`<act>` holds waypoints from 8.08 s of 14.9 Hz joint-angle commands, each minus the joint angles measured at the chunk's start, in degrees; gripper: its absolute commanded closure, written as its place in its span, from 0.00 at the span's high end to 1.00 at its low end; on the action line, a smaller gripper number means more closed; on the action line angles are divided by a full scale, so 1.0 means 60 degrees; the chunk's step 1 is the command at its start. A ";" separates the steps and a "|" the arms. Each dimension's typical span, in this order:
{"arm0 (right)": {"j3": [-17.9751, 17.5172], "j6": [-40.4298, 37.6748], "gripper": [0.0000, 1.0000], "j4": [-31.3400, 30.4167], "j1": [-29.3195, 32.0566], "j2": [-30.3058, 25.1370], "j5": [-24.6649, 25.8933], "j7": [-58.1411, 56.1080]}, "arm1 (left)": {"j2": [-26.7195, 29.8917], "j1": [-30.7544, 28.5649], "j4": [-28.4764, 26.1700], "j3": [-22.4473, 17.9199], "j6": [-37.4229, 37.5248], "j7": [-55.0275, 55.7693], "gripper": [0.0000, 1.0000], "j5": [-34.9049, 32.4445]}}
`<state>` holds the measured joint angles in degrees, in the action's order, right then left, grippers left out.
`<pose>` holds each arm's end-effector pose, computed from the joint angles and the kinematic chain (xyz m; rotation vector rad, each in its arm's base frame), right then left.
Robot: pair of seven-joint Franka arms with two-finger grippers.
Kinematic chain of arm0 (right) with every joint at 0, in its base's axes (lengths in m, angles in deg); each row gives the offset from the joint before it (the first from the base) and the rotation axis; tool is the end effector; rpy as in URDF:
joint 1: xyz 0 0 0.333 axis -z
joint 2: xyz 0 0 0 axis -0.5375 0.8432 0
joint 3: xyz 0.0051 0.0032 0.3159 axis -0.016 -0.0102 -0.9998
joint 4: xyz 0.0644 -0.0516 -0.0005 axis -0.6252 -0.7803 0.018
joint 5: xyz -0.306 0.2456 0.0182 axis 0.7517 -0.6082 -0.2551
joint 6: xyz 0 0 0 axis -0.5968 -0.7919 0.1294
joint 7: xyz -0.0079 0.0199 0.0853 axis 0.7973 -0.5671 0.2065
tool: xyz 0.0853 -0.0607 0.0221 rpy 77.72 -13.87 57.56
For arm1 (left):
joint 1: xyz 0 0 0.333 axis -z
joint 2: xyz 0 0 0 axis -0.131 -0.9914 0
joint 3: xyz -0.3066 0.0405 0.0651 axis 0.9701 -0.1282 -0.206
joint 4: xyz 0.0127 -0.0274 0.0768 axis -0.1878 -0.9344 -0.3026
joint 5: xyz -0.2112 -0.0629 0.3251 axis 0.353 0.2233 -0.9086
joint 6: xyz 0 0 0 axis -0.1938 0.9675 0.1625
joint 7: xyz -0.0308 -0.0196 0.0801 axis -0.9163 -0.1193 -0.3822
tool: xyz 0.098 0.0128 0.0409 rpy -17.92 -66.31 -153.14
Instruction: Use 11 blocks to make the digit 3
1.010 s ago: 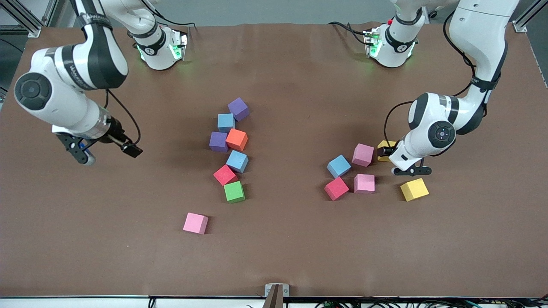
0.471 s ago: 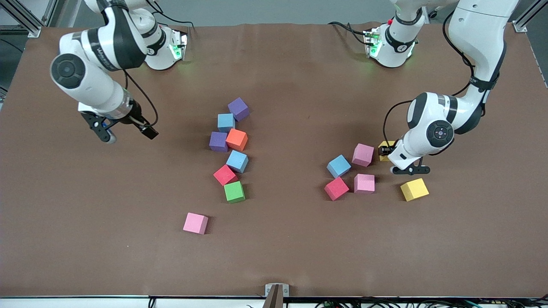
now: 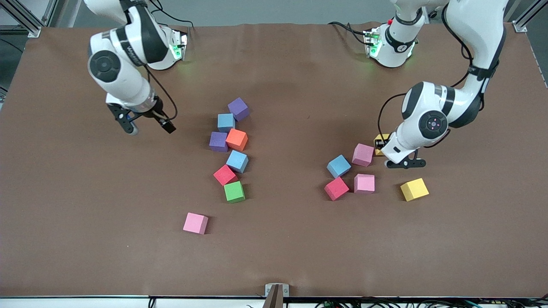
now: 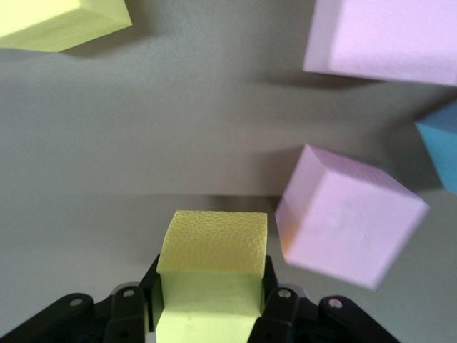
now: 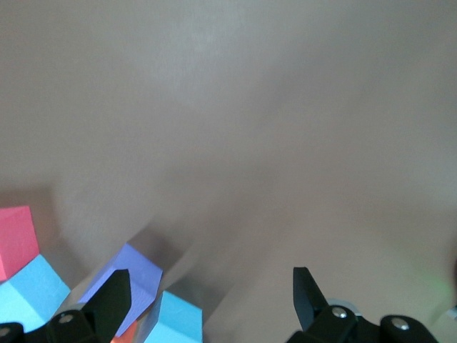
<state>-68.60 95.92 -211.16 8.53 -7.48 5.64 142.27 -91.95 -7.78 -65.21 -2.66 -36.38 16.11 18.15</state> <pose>0.4395 0.1727 0.3613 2.7440 -1.3751 -0.1364 0.5152 -0.1361 0.2652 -3.0595 0.0042 0.3092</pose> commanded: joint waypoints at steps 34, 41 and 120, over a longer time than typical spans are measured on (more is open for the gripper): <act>0.0031 0.4295 0.61 -0.0795 -0.4908 0.3072 -0.0011 0.4753 | -0.4682 0.4758 0.4056 0.3066 -0.0629 0.9272 0.26 -0.3557; 0.0061 0.4296 0.03 -0.0707 -0.4821 0.3248 -0.0011 0.5542 | -0.3806 0.4539 0.4114 0.3138 0.0731 0.9169 0.99 -0.3456; 0.0090 0.3124 0.01 0.2721 -0.5656 0.6090 0.0004 0.9968 | -0.5429 0.1052 0.6341 0.1440 -0.0321 0.9373 0.99 -0.2576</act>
<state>-66.95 113.97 -194.44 -23.04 23.65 6.76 199.47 -124.28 -1.61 -27.32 5.92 -37.83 70.96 2.92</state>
